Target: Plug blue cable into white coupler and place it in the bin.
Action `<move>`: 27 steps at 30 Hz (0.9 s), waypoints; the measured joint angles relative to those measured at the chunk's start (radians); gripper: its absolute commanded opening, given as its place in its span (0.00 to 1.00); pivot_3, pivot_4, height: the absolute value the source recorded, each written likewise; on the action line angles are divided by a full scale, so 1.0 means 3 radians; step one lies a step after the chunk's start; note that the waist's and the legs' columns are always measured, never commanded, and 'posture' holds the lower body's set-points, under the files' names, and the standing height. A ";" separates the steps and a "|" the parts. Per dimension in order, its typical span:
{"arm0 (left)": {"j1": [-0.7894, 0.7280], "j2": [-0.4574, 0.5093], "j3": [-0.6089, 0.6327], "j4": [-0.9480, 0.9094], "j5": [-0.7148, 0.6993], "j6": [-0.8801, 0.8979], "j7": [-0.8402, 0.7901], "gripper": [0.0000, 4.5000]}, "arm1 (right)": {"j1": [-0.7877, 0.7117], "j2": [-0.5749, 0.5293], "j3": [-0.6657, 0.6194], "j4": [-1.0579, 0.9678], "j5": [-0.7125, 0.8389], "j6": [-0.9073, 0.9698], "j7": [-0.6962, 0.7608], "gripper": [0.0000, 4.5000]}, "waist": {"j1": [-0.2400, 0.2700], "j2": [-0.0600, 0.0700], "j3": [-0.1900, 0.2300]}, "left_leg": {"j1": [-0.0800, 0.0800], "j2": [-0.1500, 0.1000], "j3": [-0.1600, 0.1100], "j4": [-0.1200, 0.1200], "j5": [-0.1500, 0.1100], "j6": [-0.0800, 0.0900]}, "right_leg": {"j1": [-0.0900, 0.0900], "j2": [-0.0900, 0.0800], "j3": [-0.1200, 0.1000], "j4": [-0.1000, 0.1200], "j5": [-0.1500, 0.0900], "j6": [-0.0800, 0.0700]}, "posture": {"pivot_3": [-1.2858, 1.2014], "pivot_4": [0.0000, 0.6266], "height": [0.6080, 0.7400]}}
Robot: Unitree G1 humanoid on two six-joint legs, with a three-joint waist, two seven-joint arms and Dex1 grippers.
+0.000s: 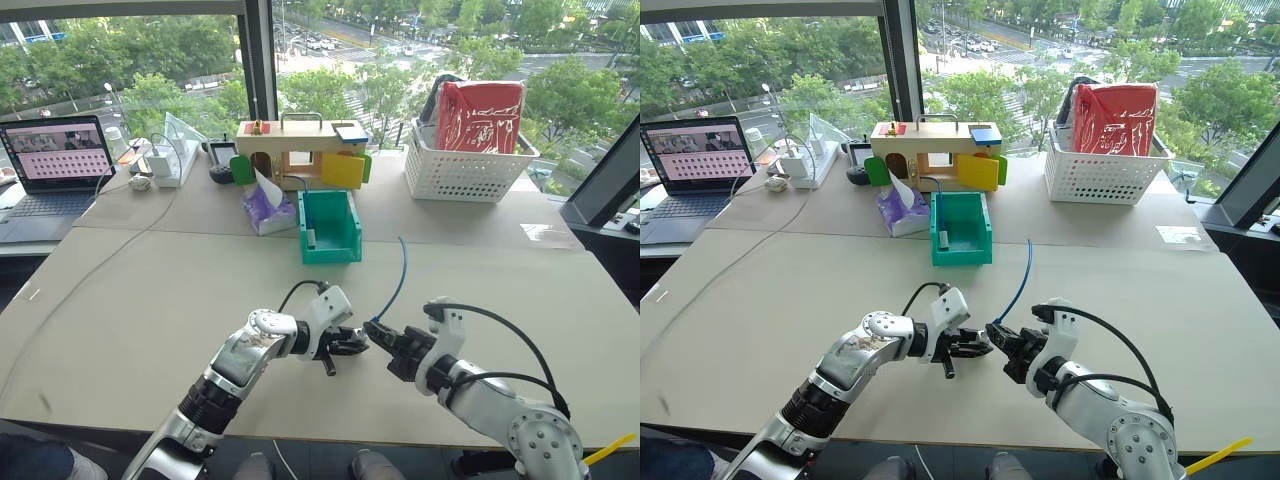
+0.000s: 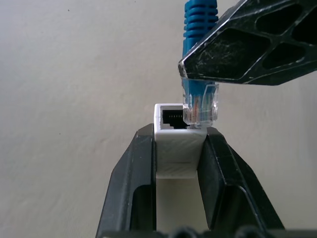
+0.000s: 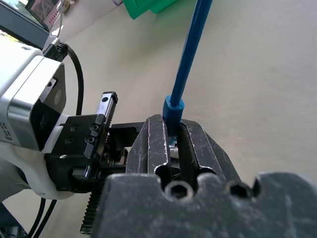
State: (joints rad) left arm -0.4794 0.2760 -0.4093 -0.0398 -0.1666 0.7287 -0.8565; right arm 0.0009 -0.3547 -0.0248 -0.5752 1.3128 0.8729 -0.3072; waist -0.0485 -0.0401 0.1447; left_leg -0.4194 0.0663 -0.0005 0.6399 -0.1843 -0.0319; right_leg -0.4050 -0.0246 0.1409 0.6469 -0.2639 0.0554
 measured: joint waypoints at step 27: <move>0.0074 0.0013 0.0064 -0.0123 -0.0119 0.0166 0.0173 0.14 | -0.0163 0.0159 -0.0005 0.0291 -0.0059 0.0022 0.0073 0.00 | -0.0063 0.0001 -0.0014 | 0.0013 0.0001 0.0000 -0.0005 0.0000 0.0000 | 0.0008 0.0000 0.0001 -0.0001 -0.0015 -0.0023 | 0.52 0.24 0.95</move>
State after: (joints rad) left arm -0.4573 0.2798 -0.3902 -0.0768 -0.2023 0.7784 -0.8046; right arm -0.0481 -0.3070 -0.0263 -0.4878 1.2952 0.8794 -0.2853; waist -0.0673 -0.0398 0.1406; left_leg -0.4155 0.0665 -0.0004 0.6383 -0.1844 -0.0320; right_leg -0.4027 -0.0246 0.1413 0.6465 -0.2684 0.0486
